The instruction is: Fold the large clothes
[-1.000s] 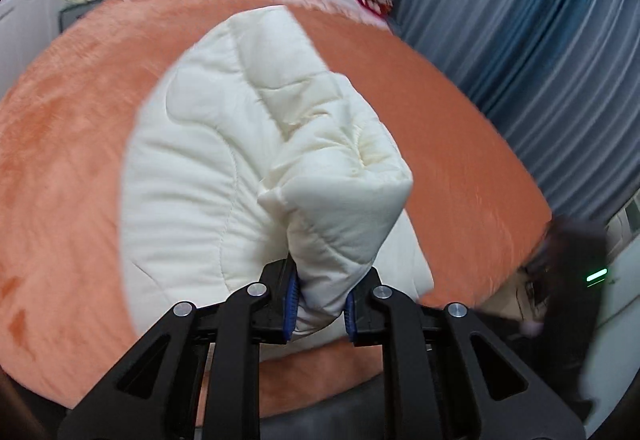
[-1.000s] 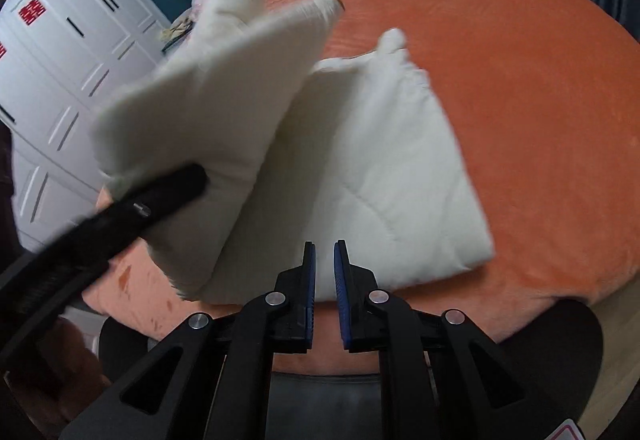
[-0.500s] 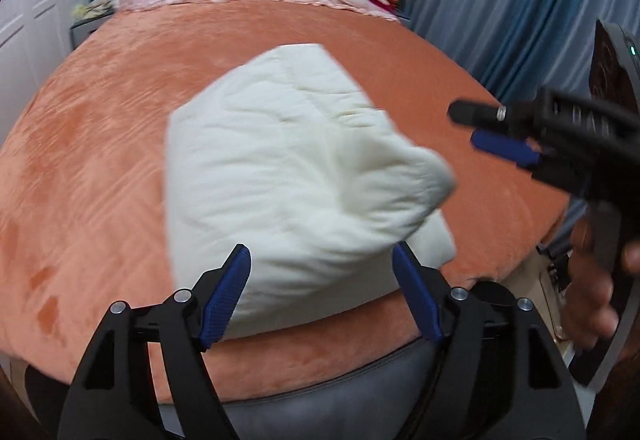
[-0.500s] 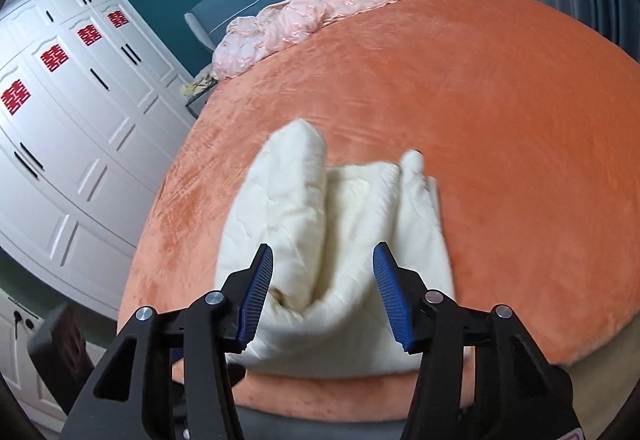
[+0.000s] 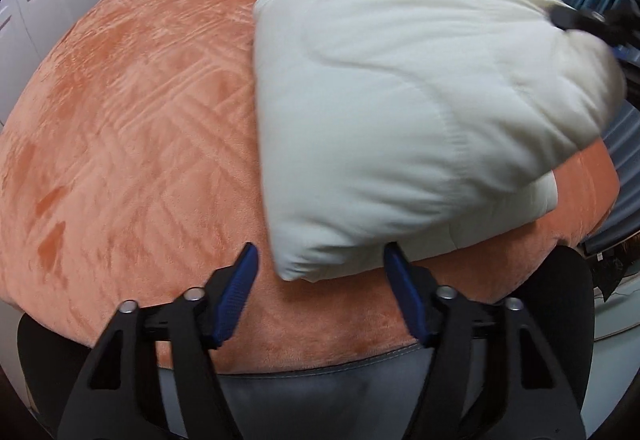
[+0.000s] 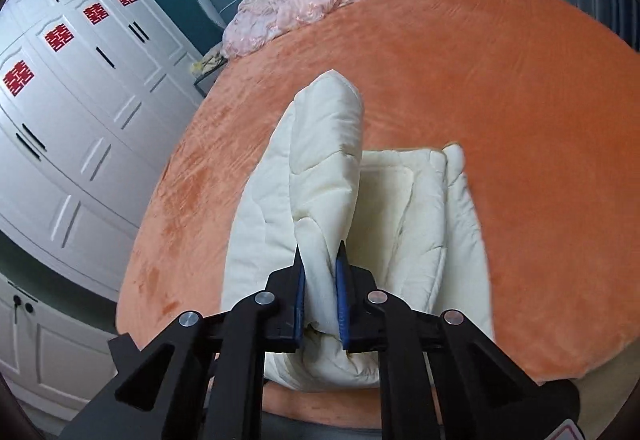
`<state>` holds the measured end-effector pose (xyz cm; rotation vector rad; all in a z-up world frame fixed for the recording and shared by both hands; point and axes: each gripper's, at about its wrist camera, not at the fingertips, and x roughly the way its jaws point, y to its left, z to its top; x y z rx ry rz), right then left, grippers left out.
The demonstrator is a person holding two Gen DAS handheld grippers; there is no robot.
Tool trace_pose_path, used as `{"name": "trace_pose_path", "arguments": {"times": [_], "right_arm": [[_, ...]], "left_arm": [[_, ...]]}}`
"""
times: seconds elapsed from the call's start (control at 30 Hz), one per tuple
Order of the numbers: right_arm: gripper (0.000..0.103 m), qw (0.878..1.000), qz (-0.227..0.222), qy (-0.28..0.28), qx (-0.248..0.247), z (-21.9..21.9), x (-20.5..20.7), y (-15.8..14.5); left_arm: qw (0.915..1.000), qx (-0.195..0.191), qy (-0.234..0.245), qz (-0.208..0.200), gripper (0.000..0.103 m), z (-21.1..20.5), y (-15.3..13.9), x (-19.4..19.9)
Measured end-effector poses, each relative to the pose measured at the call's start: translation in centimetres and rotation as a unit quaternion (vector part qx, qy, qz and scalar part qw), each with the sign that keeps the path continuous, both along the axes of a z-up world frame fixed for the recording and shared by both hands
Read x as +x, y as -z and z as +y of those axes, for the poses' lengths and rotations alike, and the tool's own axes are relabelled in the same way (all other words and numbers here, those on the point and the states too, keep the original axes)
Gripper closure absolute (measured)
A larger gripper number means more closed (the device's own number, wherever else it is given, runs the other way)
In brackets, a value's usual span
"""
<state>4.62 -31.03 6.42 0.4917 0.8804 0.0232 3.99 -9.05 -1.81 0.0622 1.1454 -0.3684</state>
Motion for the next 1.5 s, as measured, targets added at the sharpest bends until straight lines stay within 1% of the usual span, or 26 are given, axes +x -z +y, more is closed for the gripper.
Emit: {"name": "trace_pose_path", "arguments": {"times": [0.07, 0.13, 0.2, 0.3, 0.43, 0.57, 0.63, 0.7, 0.77, 0.8, 0.83, 0.9, 0.97, 1.03, 1.07, 1.13, 1.2, 1.23, 1.27, 1.3, 1.33, 1.37, 1.4, 1.43, 1.47, 1.5], "right_arm": [[0.092, 0.999, 0.009, 0.023, -0.029, -1.2, -1.3, 0.7], [0.092, 0.998, 0.038, 0.037, -0.027, -2.5, -2.3, 2.7], [0.092, 0.997, 0.063, 0.046, -0.025, -3.4, -2.7, 4.9], [0.092, 0.994, 0.084, 0.052, -0.044, -3.5, -2.8, 7.3], [0.092, 0.993, 0.099, 0.057, -0.042, -3.7, -2.5, 9.8], [0.09, 0.992, 0.106, 0.057, -0.044, -3.8, -1.6, 11.4], [0.089, 0.992, 0.105, 0.06, -0.044, -4.0, -1.5, 11.8], [0.088, 0.992, 0.103, 0.066, -0.028, -4.5, -1.9, 11.3], [0.085, 0.993, 0.095, 0.072, -0.008, -4.9, -2.7, 9.9], [0.079, 0.994, 0.084, 0.076, 0.003, -5.3, -3.2, 8.8], [0.077, 0.994, 0.073, 0.079, 0.01, -5.7, -3.8, 7.9], [0.077, 0.995, 0.047, 0.087, 0.014, -6.4, -4.7, 5.6], [0.077, 0.995, 0.022, 0.099, 0.009, -7.0, -4.2, 3.5], [0.065, 0.995, 0.005, 0.103, 0.015, -7.4, -2.4, 1.9], [0.056, 0.994, 0.003, 0.108, 0.014, -7.5, -1.3, 1.4], [0.046, 0.993, 0.007, 0.121, 0.004, -7.7, 1.3, 1.1], [0.044, 0.991, 0.026, 0.131, 0.01, -7.7, 4.3, 1.7], [0.041, 0.99, 0.038, 0.134, 0.019, -7.9, 5.6, 2.4], [0.041, 0.988, 0.056, 0.142, 0.021, -8.1, 6.9, 3.5], [0.041, 0.986, 0.071, 0.148, 0.02, -8.1, 7.9, 3.9], [0.05, 0.985, 0.088, 0.146, 0.021, -8.1, 8.8, 5.2], [0.066, 0.985, 0.097, 0.141, 0.027, -8.0, 9.3, 6.0], [0.087, 0.985, 0.094, 0.135, 0.042, -7.9, 9.4, 6.4], [0.09, 0.986, 0.073, 0.138, 0.053, -8.0, 8.6, 6.1], [0.091, 0.988, 0.05, 0.143, 0.043, -7.8, 7.7, 5.6], [0.092, 0.988, 0.034, 0.148, 0.02, -7.7, 6.7, 5.3]], "left_arm": [[0.9999, -0.007, 0.001, 0.01, 0.06, -0.2, 0.4, 0.5], [0.9997, -0.015, 0.002, 0.021, 0.069, -0.5, 0.8, 0.9], [0.9996, -0.011, 0.005, 0.027, 0.073, -1.0, 1.4, 1.0], [0.9995, 0.001, 0.003, 0.031, 0.074, -1.6, 2.1, 0.8], [0.9993, 0.003, 0.001, 0.037, 0.075, -1.6, 2.8, 0.6], [0.9993, 0.007, -0.001, 0.036, 0.075, -1.9, 2.9, 0.5], [0.9992, 0.001, -0.004, 0.041, 0.075, -1.7, 2.6, 0.6], [0.9989, -0.014, -0.007, 0.044, 0.076, -1.1, 1.5, 0.5], [0.9987, -0.032, -0.004, 0.041, 0.076, -0.2, -0.4, 0.1], [0.9985, -0.04, -0.001, 0.036, 0.076, 0.4, -1.5, -0.1], [0.9984, -0.048, 0.0, 0.029, 0.076, 1.1, -2.6, -0.3], [0.9983, -0.059, -0.005, 0.0, 0.076, 2.4, -5.1, -0.3], [0.9975, -0.064, -0.013, -0.026, 0.076, 3.1, -7.2, 0.7], [0.9959, -0.077, -0.019, -0.045, 0.075, 3.0, -8.7, 3.1], [0.9952, -0.079, -0.025, -0.053, 0.075, 2.6, -9.3, 4.3], [0.9929, -0.089, -0.032, -0.072, 0.075, 1.4, -10.1, 7.0], [0.9917, -0.096, -0.04, -0.076, 0.075, -0.3, -10.1, 9.6], [0.9914, -0.105, -0.038, -0.069, 0.074, -1.0, -9.9, 11.0], [0.9914, -0.107, -0.044, -0.061, 0.074, -1.8, -9.4, 12.3], [0.9917, -0.108, -0.048, -0.052, 0.074, -2.6, -8.8, 13.5], [0.9918, -0.11, -0.047, -0.045, 0.074, -3.3, -8.5, 14.5], [0.9921, -0.106, -0.052, -0.041, 0.074, -4.0, -7.9, 15.3], [0.9926, -0.103, -0.053, -0.037, 0.074, -4.8, -7.6, 15.8], [0.9928, -0.103, -0.052, -0.033, 0.074, -5.5, -7.3, 16.1], [0.9929, -0.103, -0.051, -0.031, 0.074, -5.9, -6.9, 16.4], [0.9933, -0.102, -0.047, -0.029, 0.074, -6.6, -6.5, 16.5]]}}
